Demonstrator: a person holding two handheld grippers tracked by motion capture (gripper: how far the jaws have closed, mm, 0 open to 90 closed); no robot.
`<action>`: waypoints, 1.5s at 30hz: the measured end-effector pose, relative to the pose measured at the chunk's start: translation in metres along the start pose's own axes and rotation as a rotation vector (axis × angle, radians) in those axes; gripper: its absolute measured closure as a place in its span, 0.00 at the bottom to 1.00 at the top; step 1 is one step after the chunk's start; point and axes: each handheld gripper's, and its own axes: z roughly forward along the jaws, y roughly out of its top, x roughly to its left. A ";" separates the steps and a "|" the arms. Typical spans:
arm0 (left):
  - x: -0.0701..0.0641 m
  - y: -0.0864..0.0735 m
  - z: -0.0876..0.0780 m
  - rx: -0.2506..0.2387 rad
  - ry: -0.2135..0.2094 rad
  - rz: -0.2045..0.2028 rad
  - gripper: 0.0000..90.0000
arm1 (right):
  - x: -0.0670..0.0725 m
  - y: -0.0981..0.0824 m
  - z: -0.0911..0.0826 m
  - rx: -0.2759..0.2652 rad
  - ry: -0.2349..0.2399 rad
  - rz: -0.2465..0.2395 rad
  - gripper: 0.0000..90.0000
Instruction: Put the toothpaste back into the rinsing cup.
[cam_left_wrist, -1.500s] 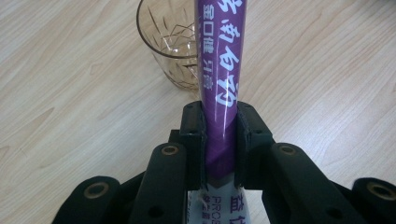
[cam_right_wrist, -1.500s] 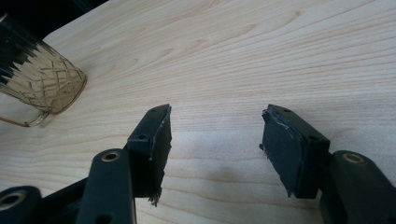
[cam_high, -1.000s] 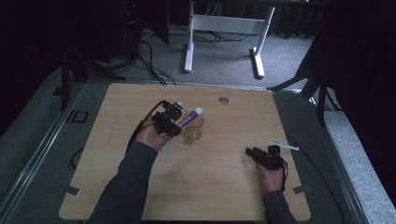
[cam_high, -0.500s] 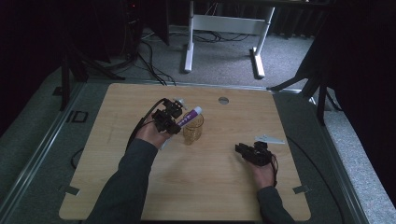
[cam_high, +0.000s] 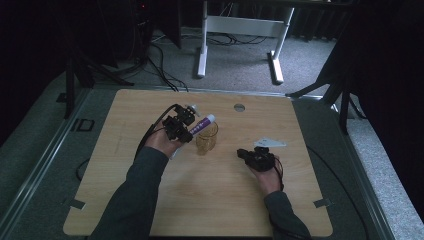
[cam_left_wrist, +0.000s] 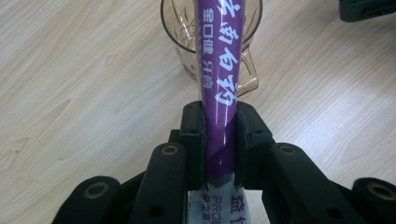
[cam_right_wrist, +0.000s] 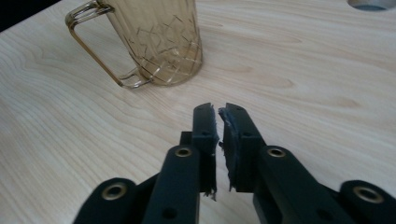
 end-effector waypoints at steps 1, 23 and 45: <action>0.000 0.000 0.000 0.001 -0.001 0.001 0.84 | 0.001 0.002 0.002 -0.002 0.002 -0.005 0.95; 0.004 0.002 0.008 0.031 -0.016 -0.004 0.84 | 0.044 0.042 0.036 0.022 0.104 -0.157 0.90; 0.005 0.010 0.003 0.029 0.000 -0.008 0.84 | 0.075 0.049 0.060 0.062 0.199 -0.237 0.85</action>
